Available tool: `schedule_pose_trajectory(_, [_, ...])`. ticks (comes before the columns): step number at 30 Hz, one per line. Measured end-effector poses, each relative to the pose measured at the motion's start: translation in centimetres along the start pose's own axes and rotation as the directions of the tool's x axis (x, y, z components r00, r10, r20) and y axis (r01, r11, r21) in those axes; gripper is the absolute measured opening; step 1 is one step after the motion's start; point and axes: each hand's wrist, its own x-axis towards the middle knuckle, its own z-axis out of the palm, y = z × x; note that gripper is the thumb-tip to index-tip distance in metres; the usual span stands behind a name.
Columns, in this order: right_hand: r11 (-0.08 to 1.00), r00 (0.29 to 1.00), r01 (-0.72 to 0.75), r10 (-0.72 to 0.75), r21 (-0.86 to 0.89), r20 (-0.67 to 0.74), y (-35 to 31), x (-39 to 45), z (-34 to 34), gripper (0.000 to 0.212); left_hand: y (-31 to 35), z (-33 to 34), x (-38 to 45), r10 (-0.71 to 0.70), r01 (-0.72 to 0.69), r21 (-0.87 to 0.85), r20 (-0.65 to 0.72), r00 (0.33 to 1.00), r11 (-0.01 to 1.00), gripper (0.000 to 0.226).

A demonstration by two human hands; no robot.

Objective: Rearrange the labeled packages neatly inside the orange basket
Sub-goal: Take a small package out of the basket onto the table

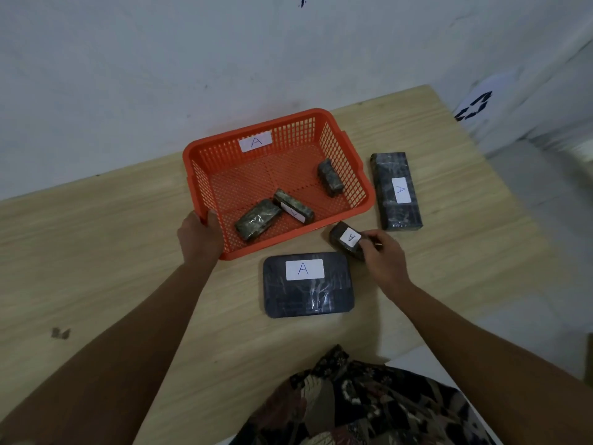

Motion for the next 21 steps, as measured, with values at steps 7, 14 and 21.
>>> schedule_pose_trajectory(7, [0.915,0.909,0.298,-0.359,-0.272,-0.214,-2.6,-1.1,0.9,0.018,0.0,0.0,0.1,-0.002,0.002,-0.007,-0.004,1.0,1.0,0.039])
schedule_pose_trajectory(14, [0.728,0.793,0.598,-0.599,-0.335,0.115,-9.0,1.0,4.0,0.02,0.0,0.0,0.2,-0.027,0.028,-0.047,0.002,1.0,0.999,0.038])
schedule_pose_trajectory(21, [0.659,0.807,0.539,-0.227,-0.524,0.545,-14.5,5.2,10.2,0.047,0.9,-0.3,1.7,-0.125,0.124,-0.146,-0.001,0.992,0.981,0.04])
